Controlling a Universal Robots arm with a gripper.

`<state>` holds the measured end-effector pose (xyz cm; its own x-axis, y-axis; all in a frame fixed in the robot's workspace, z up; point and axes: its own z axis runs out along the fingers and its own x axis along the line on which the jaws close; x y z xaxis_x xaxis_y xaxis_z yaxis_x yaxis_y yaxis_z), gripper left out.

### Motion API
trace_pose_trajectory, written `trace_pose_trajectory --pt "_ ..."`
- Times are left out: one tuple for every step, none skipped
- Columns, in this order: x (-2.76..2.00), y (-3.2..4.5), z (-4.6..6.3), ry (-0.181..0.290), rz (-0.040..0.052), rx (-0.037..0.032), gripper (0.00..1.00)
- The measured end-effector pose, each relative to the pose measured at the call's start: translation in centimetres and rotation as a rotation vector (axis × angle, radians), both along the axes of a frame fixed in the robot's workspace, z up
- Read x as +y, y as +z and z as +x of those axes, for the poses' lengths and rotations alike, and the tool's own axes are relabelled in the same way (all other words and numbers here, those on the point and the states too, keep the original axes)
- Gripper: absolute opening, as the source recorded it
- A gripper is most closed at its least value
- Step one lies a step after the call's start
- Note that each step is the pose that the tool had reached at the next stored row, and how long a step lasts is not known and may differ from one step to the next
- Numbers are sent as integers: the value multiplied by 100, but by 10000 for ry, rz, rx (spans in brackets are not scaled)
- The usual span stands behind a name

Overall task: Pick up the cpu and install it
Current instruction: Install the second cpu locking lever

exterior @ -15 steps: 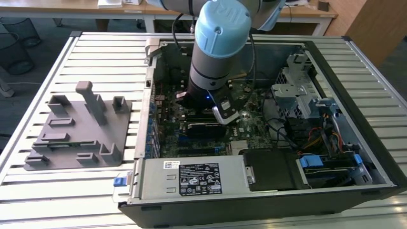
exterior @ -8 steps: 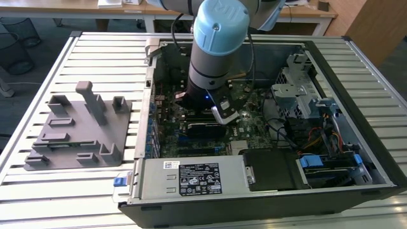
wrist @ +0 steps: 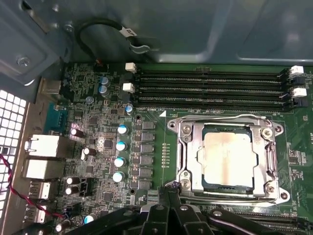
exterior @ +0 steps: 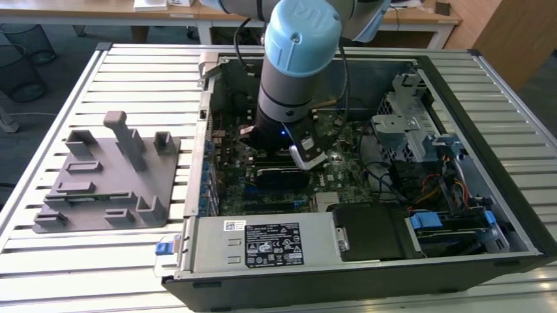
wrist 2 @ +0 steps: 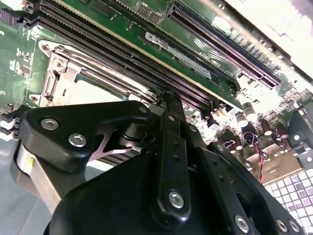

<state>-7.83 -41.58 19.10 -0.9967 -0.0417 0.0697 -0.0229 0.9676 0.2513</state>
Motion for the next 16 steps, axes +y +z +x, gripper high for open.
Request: trace_pose_trajectory --pt "2 2 0 3 4 -1 11" --pt "9 14 0 6 2 1 11" --pt "11 22 0 7 3 1 11" --pt "14 30 0 8 4 0 11" --pt "18 35 0 9 4 0 11" --pt "24 38 -1 8 5 -1 11" --pt "30 39 -1 8 4 0 11" --pt "35 39 -1 9 3 1 11" --pt "39 40 0 10 3 1 11" --pt "40 39 0 11 4 1 11" --pt "41 39 -1 11 7 1 11" --pt "42 39 -1 10 11 1 11" --pt "43 39 -1 11 15 0 11" --pt "43 39 -1 10 19 0 11" --pt "44 39 -1 11 24 0 11" --pt "44 39 -1 11 31 0 11"
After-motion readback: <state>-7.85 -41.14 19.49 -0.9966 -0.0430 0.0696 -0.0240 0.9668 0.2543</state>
